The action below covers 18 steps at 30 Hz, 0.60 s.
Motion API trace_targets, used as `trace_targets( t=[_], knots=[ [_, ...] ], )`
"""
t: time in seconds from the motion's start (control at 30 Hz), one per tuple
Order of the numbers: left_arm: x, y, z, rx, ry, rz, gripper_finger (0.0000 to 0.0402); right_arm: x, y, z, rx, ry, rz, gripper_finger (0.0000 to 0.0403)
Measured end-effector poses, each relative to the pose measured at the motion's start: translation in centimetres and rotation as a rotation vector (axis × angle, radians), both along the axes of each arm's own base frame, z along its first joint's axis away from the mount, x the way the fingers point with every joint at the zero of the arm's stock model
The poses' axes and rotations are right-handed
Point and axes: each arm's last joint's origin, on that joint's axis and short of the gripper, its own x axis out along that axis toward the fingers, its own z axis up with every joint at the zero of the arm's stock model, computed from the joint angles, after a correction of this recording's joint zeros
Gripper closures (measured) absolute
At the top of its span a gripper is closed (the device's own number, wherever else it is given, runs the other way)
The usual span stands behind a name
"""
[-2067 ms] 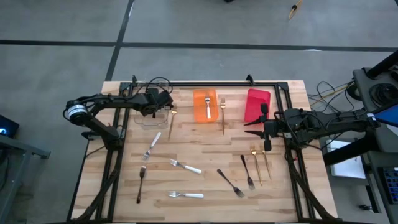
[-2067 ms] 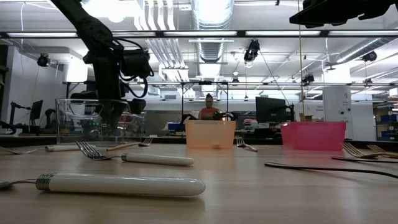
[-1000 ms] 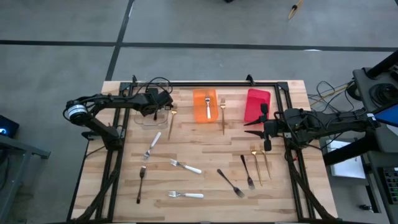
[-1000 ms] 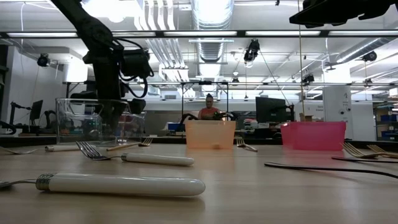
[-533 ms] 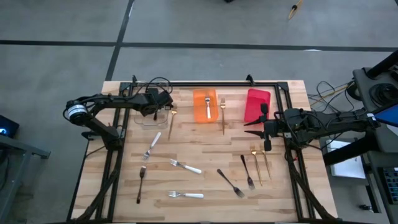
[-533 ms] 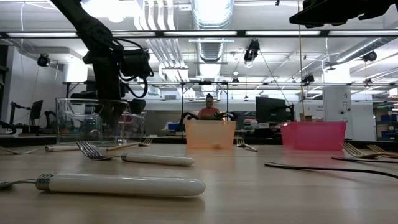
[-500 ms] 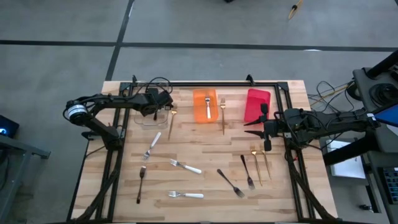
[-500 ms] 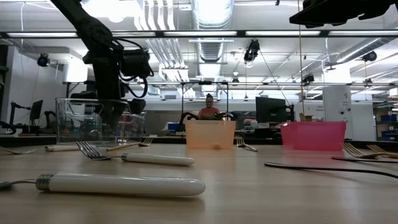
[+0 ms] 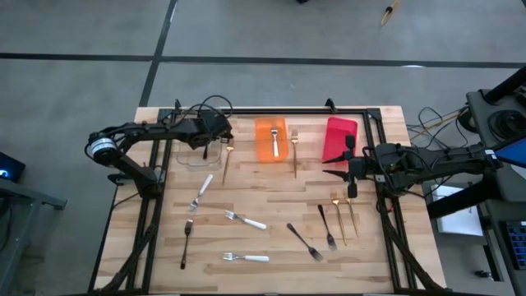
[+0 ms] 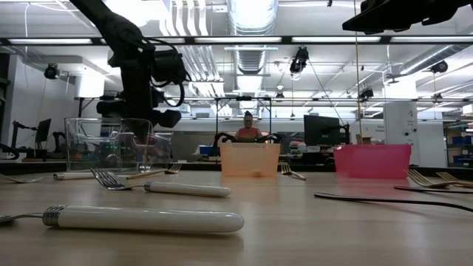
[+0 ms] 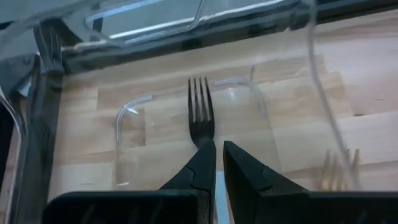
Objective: Sort silverware by color (type)
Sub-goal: Put the middle right gold fork into the red bin
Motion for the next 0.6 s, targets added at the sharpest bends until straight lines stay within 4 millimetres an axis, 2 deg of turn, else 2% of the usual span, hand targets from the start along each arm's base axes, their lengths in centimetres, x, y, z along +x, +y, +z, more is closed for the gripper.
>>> trace_targets(
  t=[0.3,0.43,0.6],
  knots=[
    [1.3,-1.0,1.8,0.052,0.028,-0.100,0.0388,0.1,0.0,0.2,0.078,-0.027,-0.023,0.0300],
    [2.4,-2.7,2.9,0.107,0.040,-0.187,0.0388,0.1,0.0,0.4,0.198,-0.049,-0.052,0.0300],
    [3.9,-5.8,4.3,0.174,0.061,-0.355,0.0388,0.8,0.1,-0.2,0.412,-0.019,-0.116,0.0300]
  ],
)
